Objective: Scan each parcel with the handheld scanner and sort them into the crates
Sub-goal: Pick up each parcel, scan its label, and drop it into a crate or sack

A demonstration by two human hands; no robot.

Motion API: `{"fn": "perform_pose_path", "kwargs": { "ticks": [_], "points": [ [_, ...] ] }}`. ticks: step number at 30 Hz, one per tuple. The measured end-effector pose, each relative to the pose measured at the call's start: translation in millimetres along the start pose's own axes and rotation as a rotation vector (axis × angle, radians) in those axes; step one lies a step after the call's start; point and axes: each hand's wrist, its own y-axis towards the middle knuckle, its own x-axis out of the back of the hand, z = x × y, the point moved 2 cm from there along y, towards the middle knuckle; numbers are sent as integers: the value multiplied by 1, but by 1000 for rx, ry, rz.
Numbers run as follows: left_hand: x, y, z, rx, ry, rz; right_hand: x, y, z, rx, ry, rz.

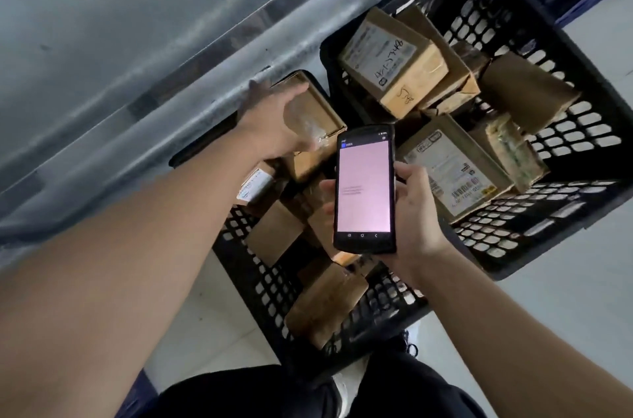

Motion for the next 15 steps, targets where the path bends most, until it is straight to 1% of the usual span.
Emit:
{"fn": "perform_pose_path", "kwargs": {
  "ticks": [2,3,5,8,10,15],
  "points": [
    [-7,24,4,22,261,48,5,14,-2,3,-5,-2],
    [-10,33,5,25,343,58,7,17,-2,2,-8,-10],
    [-13,40,3,29,429,57,12,20,-5,-4,-16,-34],
    [-9,27,-1,34,527,31,12,8,-8,-18,-3,-64],
    [-2,7,-3,57,509,0,7,-10,-9,-25,-1,-88],
    [21,-57,0,106,248,-100,-18,-67,-5,-33,42,-120]
  ]
}}
